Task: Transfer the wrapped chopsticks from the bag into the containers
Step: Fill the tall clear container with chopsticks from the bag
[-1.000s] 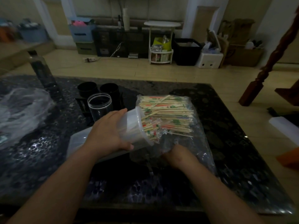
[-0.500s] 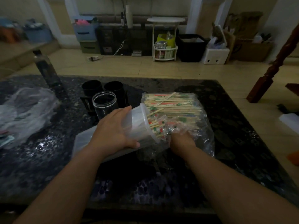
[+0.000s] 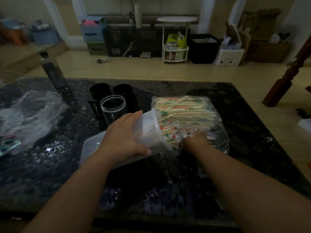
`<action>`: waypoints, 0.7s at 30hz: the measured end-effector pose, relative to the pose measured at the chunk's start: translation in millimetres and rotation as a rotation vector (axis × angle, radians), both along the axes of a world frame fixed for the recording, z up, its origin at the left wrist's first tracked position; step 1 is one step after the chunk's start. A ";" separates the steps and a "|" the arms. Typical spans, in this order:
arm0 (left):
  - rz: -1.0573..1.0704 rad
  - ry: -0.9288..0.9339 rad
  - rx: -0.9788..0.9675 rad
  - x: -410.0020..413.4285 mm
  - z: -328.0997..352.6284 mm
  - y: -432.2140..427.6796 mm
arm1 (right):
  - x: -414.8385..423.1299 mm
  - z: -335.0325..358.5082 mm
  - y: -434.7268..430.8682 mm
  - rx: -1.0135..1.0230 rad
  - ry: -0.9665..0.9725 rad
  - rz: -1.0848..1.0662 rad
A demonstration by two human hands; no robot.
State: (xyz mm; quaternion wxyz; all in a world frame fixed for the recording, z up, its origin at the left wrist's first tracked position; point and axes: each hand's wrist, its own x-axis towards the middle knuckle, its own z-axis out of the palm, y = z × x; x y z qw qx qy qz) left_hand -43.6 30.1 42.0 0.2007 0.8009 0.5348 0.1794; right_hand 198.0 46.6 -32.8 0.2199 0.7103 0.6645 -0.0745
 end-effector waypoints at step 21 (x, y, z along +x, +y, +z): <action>-0.004 -0.004 -0.004 0.6 0.5 -1.0 | -13.5 4.3 -29.9 0.133 0.038 0.042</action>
